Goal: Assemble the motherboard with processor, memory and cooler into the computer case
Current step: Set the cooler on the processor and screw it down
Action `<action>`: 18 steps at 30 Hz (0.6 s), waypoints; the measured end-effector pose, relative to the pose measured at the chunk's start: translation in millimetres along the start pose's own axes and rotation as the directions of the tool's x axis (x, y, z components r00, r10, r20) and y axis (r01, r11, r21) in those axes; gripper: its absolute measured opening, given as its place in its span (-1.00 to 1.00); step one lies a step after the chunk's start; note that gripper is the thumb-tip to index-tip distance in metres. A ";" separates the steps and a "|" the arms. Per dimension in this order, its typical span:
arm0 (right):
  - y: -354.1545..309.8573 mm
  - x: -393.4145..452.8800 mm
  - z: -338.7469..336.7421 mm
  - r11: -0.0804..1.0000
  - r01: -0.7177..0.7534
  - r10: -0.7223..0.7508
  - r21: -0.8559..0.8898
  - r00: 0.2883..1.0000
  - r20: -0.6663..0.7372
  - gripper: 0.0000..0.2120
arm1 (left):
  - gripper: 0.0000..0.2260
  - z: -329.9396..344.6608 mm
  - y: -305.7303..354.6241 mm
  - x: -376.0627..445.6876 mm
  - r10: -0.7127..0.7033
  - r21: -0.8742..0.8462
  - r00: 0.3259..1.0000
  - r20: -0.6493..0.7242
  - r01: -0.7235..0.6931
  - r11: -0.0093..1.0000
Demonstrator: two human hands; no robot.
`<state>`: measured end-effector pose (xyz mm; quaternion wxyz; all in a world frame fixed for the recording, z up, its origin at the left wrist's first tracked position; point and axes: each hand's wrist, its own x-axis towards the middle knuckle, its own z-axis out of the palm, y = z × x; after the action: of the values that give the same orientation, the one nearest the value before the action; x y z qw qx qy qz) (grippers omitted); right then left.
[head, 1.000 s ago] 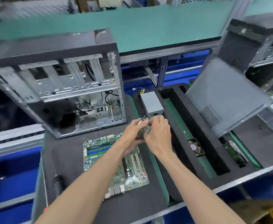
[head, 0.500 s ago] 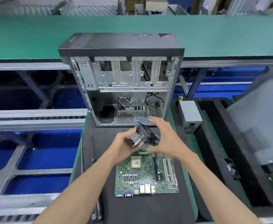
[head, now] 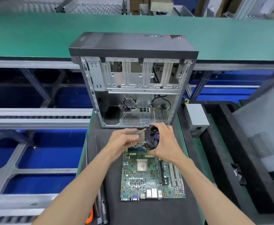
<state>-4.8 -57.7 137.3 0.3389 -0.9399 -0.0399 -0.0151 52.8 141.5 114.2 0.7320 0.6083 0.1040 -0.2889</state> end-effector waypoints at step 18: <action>1.4 -3.5 10.2 0.977 -0.079 0.076 -0.196 0.997 -0.022 -0.11 | -0.71 -34.7 -18.7 1.7 0.092 0.043 0.995 -0.030 -0.091 0.995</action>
<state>-8.2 -52.5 128.3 0.2447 -0.9695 0.0008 -0.0125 50.9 172.3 89.6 0.7299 0.6320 0.0817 -0.2472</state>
